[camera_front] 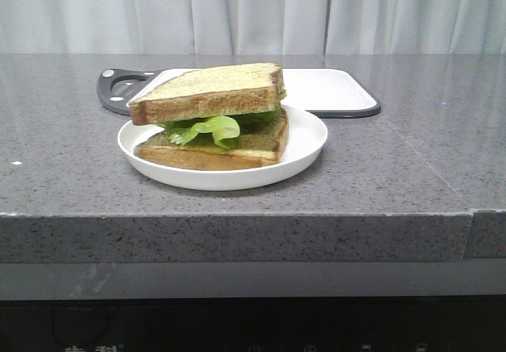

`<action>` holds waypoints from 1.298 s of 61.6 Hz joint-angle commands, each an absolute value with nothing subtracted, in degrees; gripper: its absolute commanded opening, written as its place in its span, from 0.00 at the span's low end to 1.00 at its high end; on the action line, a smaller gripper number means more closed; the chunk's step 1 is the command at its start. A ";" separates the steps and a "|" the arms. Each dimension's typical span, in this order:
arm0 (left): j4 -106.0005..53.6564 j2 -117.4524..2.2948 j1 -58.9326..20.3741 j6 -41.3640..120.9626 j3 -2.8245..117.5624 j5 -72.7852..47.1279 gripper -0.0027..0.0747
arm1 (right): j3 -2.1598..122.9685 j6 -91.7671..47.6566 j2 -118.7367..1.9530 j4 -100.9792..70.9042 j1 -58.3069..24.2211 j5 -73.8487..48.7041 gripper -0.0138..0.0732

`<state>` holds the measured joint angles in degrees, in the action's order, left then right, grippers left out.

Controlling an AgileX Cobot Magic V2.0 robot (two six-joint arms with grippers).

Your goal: Left arm grabs bread, right arm adds lettuce

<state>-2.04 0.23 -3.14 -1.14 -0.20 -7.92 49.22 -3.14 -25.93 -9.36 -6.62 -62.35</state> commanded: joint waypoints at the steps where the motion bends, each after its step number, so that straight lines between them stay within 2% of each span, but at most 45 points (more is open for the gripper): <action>1: -2.13 1.38 -3.03 -1.60 -0.69 1.79 0.01 | 50.37 -3.24 -26.36 -9.68 -6.23 -59.31 0.08; 67: -2.13 1.27 -2.93 -1.60 -0.54 2.77 0.01 | 49.87 -3.31 -26.16 -9.61 -6.23 -59.22 0.08; 74: -2.13 1.27 -2.93 -1.60 -0.54 2.77 0.01 | 43.67 -3.32 -23.24 -8.27 -5.39 -52.10 0.08; 80: -2.13 1.27 -2.93 -1.60 -0.54 2.77 0.01 | 32.92 -3.32 -18.60 -8.09 -4.43 -38.92 0.08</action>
<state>-2.04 0.23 -3.03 -1.14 -0.32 -2.35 38.91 -3.04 -21.48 -8.60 -5.30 -52.47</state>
